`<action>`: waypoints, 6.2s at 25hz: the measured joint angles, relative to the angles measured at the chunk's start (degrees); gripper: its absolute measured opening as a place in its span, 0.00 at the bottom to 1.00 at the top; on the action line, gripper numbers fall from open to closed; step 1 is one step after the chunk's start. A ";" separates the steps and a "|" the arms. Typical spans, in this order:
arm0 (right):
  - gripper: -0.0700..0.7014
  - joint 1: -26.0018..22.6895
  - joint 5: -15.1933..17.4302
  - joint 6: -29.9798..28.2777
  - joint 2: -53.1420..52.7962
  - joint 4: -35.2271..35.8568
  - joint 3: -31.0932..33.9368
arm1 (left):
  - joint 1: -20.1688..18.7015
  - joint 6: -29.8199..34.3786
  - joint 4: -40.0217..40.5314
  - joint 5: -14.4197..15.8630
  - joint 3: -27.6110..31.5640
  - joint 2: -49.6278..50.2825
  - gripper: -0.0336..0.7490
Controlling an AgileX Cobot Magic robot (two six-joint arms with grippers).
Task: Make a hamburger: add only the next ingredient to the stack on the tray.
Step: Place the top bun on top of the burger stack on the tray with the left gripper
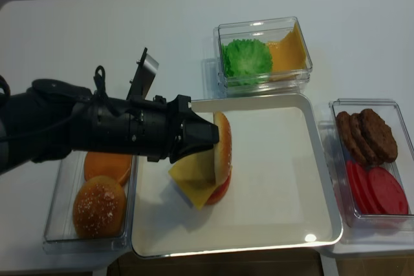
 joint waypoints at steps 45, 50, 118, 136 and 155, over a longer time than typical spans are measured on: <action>0.43 0.00 0.00 0.00 0.00 0.00 0.00 | 4.09 -3.05 9.13 4.58 0.13 -0.11 0.22; 0.43 0.00 0.00 0.00 0.00 0.00 0.00 | 4.23 -4.75 13.82 4.34 0.13 -0.11 0.22; 0.43 0.00 0.00 0.00 0.00 0.00 0.00 | 0.79 -21.79 32.95 -6.53 0.17 -0.11 0.40; 0.43 0.00 0.00 0.00 0.00 0.00 0.00 | -0.51 -21.79 32.95 -6.72 0.17 -0.11 0.40; 0.43 0.00 0.00 0.00 0.00 0.00 0.00 | -1.45 -21.79 32.85 -3.95 -1.24 -0.11 0.40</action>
